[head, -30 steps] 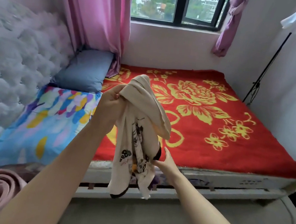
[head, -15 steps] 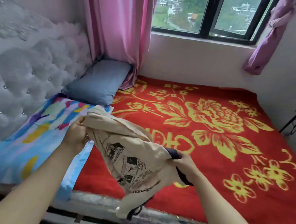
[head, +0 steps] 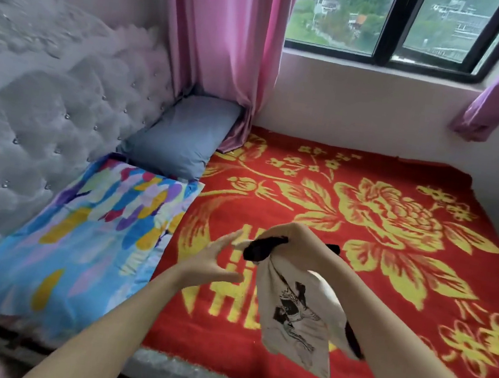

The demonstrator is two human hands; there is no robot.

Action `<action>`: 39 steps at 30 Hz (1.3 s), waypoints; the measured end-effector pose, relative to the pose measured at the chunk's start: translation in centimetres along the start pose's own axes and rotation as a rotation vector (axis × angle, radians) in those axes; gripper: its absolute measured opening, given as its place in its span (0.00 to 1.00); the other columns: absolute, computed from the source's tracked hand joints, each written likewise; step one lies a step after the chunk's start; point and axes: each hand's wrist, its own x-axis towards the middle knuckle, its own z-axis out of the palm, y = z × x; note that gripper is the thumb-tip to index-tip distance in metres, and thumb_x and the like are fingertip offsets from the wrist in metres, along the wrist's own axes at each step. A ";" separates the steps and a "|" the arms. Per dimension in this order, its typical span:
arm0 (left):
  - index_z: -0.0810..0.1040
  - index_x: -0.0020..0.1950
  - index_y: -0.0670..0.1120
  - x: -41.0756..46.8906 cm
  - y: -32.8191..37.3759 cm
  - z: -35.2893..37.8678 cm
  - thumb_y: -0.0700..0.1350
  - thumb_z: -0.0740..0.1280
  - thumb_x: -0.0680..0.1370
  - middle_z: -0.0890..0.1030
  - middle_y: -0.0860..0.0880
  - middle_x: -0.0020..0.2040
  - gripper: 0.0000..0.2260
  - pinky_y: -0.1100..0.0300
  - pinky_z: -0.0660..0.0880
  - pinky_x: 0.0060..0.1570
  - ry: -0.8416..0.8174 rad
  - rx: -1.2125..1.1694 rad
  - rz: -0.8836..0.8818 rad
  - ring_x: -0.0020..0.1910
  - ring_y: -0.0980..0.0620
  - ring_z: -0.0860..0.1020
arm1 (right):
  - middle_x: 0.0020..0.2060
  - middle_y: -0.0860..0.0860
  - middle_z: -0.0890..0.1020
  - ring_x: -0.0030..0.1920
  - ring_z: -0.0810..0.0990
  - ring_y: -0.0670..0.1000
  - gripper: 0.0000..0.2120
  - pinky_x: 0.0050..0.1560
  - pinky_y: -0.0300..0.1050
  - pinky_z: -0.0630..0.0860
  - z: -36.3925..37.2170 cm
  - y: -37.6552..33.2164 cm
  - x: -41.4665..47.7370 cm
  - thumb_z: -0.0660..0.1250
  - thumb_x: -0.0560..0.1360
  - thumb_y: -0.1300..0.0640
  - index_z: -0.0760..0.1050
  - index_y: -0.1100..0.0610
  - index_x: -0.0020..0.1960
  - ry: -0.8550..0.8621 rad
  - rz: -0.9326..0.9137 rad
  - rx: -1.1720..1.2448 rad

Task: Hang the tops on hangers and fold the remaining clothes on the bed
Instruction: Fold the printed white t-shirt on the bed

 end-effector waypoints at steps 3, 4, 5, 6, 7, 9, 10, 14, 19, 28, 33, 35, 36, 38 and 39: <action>0.74 0.63 0.53 3.3 1.6 -0.5 0.56 0.72 0.68 0.73 0.52 0.65 0.25 0.59 0.69 0.57 -0.069 -0.038 0.176 0.60 0.58 0.70 | 0.45 0.52 0.82 0.46 0.80 0.51 0.12 0.48 0.45 0.78 -2.3 -0.5 1.1 0.67 0.73 0.68 0.81 0.58 0.53 0.067 0.010 -0.037; 0.77 0.55 0.45 3.7 1.7 -0.7 0.57 0.70 0.67 0.78 0.47 0.54 0.22 0.59 0.70 0.48 -0.014 -0.044 0.211 0.50 0.56 0.74 | 0.43 0.52 0.81 0.45 0.80 0.52 0.10 0.47 0.46 0.78 -2.8 -0.4 1.1 0.67 0.73 0.67 0.81 0.58 0.52 0.082 0.021 -0.054; 0.76 0.46 0.41 4.6 1.7 -1.1 0.58 0.69 0.65 0.77 0.46 0.43 0.21 0.60 0.67 0.41 0.052 -0.051 0.240 0.41 0.56 0.72 | 0.42 0.52 0.80 0.45 0.80 0.54 0.08 0.46 0.48 0.77 -3.6 -0.2 1.3 0.68 0.73 0.66 0.81 0.59 0.50 0.114 0.040 -0.092; 0.72 0.40 0.42 4.9 1.5 -1.7 0.59 0.67 0.64 0.73 0.49 0.36 0.20 0.61 0.64 0.36 0.118 -0.058 0.244 0.35 0.58 0.69 | 0.41 0.52 0.80 0.44 0.79 0.55 0.06 0.45 0.50 0.76 -4.0 0.1 1.4 0.68 0.73 0.64 0.80 0.59 0.50 0.141 0.059 -0.136; 0.70 0.37 0.45 5.2 1.3 -2.3 0.59 0.67 0.63 0.70 0.52 0.33 0.18 0.63 0.61 0.33 0.162 -0.073 0.259 0.32 0.60 0.67 | 0.40 0.52 0.79 0.42 0.78 0.56 0.05 0.43 0.50 0.75 -4.3 0.5 1.5 0.68 0.73 0.63 0.80 0.59 0.49 0.169 0.084 -0.191; 0.73 0.37 0.49 5.6 1.0 -3.9 0.58 0.67 0.63 0.72 0.55 0.32 0.13 0.64 0.63 0.33 0.202 -0.068 0.290 0.32 0.61 0.69 | 0.40 0.51 0.78 0.40 0.74 0.53 0.06 0.38 0.45 0.71 -4.4 1.0 1.4 0.68 0.75 0.59 0.79 0.58 0.50 0.199 0.144 -0.327; 0.75 0.39 0.52 5.6 1.1 -4.8 0.57 0.67 0.63 0.75 0.56 0.34 0.11 0.64 0.66 0.35 0.229 -0.058 0.306 0.34 0.61 0.72 | 0.41 0.51 0.78 0.40 0.73 0.52 0.07 0.36 0.42 0.69 -4.2 1.2 1.3 0.67 0.75 0.57 0.78 0.58 0.51 0.203 0.173 -0.402; 0.75 0.48 0.69 5.8 3.4 -8.6 0.47 0.68 0.67 0.81 0.60 0.41 0.17 0.70 0.72 0.42 0.288 -0.049 0.461 0.41 0.62 0.77 | 0.46 0.52 0.81 0.41 0.74 0.53 0.09 0.36 0.43 0.69 -3.5 2.1 1.4 0.63 0.78 0.53 0.74 0.56 0.56 0.227 0.264 -0.547; 0.77 0.54 0.57 6.3 4.5 -10.4 0.43 0.69 0.72 0.81 0.58 0.49 0.13 0.65 0.75 0.49 0.347 0.132 0.669 0.49 0.59 0.79 | 0.45 0.53 0.80 0.39 0.72 0.52 0.07 0.36 0.43 0.68 -3.9 1.7 2.3 0.64 0.77 0.59 0.74 0.59 0.54 0.322 0.257 -0.454; 0.83 0.45 0.53 6.7 4.5 -13.5 0.75 0.59 0.66 0.76 0.47 0.41 0.29 0.52 0.75 0.40 0.445 0.415 0.610 0.38 0.46 0.77 | 0.40 0.46 0.77 0.39 0.73 0.46 0.08 0.42 0.43 0.71 -6.8 -2.2 4.0 0.69 0.74 0.60 0.79 0.59 0.53 0.402 0.139 -0.313; 0.83 0.41 0.44 6.1 6.0 -15.3 0.72 0.56 0.71 0.77 0.41 0.56 0.33 0.53 0.70 0.52 0.634 0.484 0.670 0.52 0.44 0.75 | 0.40 0.54 0.76 0.45 0.77 0.58 0.10 0.45 0.51 0.74 -7.8 -1.1 3.7 0.61 0.74 0.67 0.74 0.57 0.36 0.171 0.297 -0.565; 0.83 0.40 0.42 5.3 7.1 -16.3 0.68 0.61 0.69 0.78 0.40 0.55 0.29 0.59 0.65 0.53 0.659 0.395 0.636 0.56 0.46 0.73 | 0.35 0.53 0.75 0.40 0.77 0.56 0.13 0.41 0.51 0.75 -8.1 0.6 3.2 0.61 0.73 0.67 0.70 0.55 0.33 0.206 0.405 -0.509; 0.81 0.39 0.44 4.6 7.9 -16.5 0.63 0.64 0.68 0.80 0.42 0.49 0.22 0.62 0.65 0.48 0.622 0.313 0.603 0.50 0.53 0.75 | 0.32 0.52 0.74 0.37 0.75 0.55 0.13 0.38 0.49 0.73 -8.1 1.4 2.8 0.62 0.73 0.67 0.70 0.56 0.32 0.250 0.435 -0.412; 0.75 0.36 0.53 3.8 9.1 -16.4 0.52 0.65 0.69 0.77 0.48 0.33 0.05 0.62 0.65 0.36 0.551 0.210 0.544 0.33 0.61 0.72 | 0.30 0.51 0.72 0.33 0.71 0.51 0.12 0.36 0.44 0.68 -8.2 2.2 2.1 0.65 0.72 0.69 0.73 0.60 0.32 0.341 0.451 -0.194; 0.74 0.35 0.53 3.7 9.2 -16.4 0.47 0.66 0.71 0.74 0.51 0.29 0.05 0.64 0.64 0.31 0.544 0.177 0.520 0.29 0.61 0.70 | 0.29 0.52 0.72 0.32 0.70 0.50 0.09 0.36 0.43 0.67 -8.2 2.5 1.9 0.66 0.71 0.69 0.75 0.63 0.33 0.391 0.435 -0.128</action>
